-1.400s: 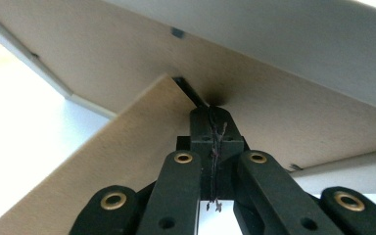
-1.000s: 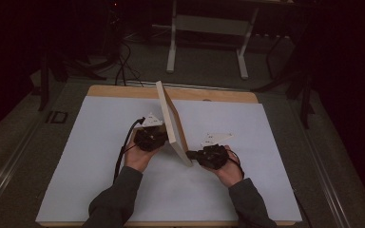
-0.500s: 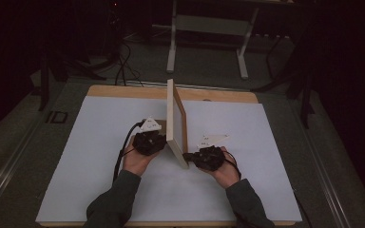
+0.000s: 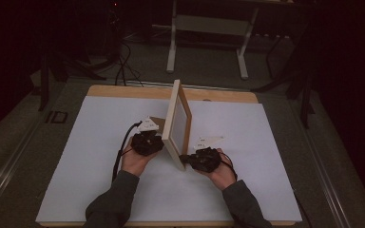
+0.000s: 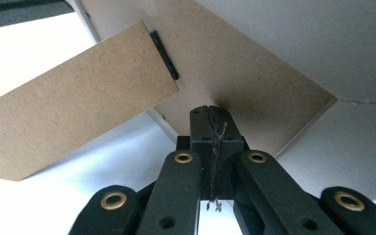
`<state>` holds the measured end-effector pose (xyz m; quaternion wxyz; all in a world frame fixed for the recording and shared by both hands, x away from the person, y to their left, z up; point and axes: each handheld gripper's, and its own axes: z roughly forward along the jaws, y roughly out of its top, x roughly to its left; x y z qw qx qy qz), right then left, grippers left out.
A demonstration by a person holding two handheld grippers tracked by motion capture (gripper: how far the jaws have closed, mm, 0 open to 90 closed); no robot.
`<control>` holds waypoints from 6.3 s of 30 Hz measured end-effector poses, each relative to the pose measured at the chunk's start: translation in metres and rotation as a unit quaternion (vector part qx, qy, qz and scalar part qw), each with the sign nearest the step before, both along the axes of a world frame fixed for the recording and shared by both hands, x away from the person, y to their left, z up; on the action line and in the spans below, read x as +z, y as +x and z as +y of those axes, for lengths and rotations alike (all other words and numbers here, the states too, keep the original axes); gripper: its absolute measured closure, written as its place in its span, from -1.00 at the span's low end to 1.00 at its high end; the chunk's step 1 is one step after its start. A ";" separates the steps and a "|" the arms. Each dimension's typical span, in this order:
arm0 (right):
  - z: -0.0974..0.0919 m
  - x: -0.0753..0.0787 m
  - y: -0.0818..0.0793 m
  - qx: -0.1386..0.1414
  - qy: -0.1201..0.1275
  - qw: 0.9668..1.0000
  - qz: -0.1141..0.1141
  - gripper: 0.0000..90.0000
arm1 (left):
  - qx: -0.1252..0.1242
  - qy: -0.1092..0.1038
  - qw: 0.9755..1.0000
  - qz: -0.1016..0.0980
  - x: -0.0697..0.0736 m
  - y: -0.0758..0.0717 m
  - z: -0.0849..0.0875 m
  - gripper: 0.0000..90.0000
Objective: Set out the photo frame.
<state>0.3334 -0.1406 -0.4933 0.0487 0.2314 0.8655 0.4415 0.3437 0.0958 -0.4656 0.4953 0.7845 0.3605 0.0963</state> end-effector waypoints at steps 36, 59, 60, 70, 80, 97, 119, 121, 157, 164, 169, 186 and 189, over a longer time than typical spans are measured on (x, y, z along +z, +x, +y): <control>0.013 -0.004 -0.006 -0.007 -0.003 1.000 -0.013 0.86 | 0.026 -0.014 1.000 -0.010 0.000 -0.012 0.022 0.80; -0.007 0.001 -0.001 -0.036 0.000 0.999 -0.020 0.69 | 0.016 0.014 1.000 0.007 0.004 -0.025 0.034 0.24; -0.007 0.002 -0.001 -0.037 0.001 0.999 -0.020 0.68 | 0.015 0.016 1.000 0.007 0.003 -0.026 0.035 0.22; -0.014 0.004 0.001 -0.050 0.003 0.998 -0.025 0.60 | 0.005 0.026 1.000 0.016 0.001 -0.029 0.039 -0.02; -0.017 0.005 0.002 -0.057 0.004 0.998 -0.025 0.53 | -0.016 0.034 0.999 0.015 0.000 -0.034 0.037 -0.11; -0.016 0.003 0.003 -0.059 0.001 0.998 -0.022 0.51 | -0.007 0.031 0.999 -0.014 0.003 -0.038 0.003 -0.33; -0.023 0.003 0.005 -0.069 0.002 0.997 -0.023 0.51 | 0.059 0.021 0.998 -0.013 -0.004 -0.029 -0.020 0.16; -0.023 0.003 0.004 -0.070 0.002 0.997 -0.022 0.51 | 0.057 0.019 0.998 -0.012 -0.004 -0.029 -0.020 0.18; -0.029 0.006 0.005 -0.079 0.008 0.997 -0.027 0.51 | 0.105 0.030 0.994 -0.028 -0.002 -0.036 -0.014 0.41; -0.031 0.008 0.005 -0.082 0.008 0.996 -0.031 0.51 | 0.110 0.020 0.994 -0.021 -0.002 -0.035 -0.010 0.43; -0.030 0.007 0.005 -0.082 0.007 0.996 -0.031 0.50 | 0.120 0.019 0.992 -0.023 -0.003 -0.035 -0.010 0.44; -0.030 0.007 0.005 -0.082 0.008 0.996 -0.031 0.48 | 0.184 0.013 0.981 -0.055 -0.006 -0.040 -0.010 0.47; -0.031 0.007 0.005 -0.084 0.008 0.996 -0.031 0.48 | 0.179 -0.002 0.983 -0.041 -0.006 -0.038 -0.005 0.50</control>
